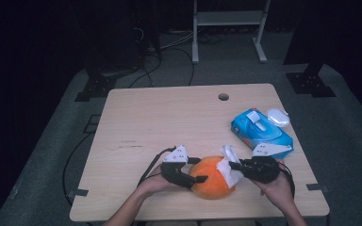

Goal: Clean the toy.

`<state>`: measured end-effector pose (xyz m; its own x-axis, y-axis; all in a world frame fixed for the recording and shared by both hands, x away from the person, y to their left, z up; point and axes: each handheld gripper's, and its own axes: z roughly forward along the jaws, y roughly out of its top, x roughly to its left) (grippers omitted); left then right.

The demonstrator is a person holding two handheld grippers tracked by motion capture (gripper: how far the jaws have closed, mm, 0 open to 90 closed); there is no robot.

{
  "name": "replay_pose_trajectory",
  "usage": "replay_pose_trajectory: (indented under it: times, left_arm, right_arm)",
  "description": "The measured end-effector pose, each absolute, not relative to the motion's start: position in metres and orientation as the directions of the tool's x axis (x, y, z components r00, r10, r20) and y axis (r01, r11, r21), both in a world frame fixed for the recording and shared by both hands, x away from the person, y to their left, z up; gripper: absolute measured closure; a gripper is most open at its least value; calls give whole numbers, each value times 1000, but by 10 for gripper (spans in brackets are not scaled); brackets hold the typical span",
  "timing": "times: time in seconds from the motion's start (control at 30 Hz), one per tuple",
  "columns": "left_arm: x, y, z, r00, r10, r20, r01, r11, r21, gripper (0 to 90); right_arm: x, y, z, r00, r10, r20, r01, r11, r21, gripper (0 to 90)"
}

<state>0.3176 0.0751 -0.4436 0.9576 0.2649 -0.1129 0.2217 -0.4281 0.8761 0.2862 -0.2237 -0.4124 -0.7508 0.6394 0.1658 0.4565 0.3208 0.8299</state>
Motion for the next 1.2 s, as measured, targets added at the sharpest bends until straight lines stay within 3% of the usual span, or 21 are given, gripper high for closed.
replay_pose_trajectory:
  times: [0.3, 0.6, 0.7, 0.9, 1.2]
  left_arm:
    - [317, 74, -444, 959, 262, -111, 219, -430, 876, 293]
    - [316, 74, -443, 958, 263, -112, 220, -428, 876, 290]
    - [315, 73, -439, 961, 250, -115, 217, -431, 876, 231]
    - [317, 72, -433, 945, 270, -184, 283, -397, 873, 96]
    - [317, 63, -452, 931, 197, -307, 364, -431, 826, 81]
  right_arm:
    - [290, -225, -418, -735, 658, 165, 486, 342, 804, 794]
    - [287, -206, -403, -781, 599, 177, 430, 310, 848, 794]
    - [286, -202, -412, -785, 588, 194, 453, 331, 828, 794]
    - [276, -205, -410, -811, 550, 200, 455, 378, 806, 796]
    - [264, -211, -410, -837, 493, 237, 465, 413, 783, 793]
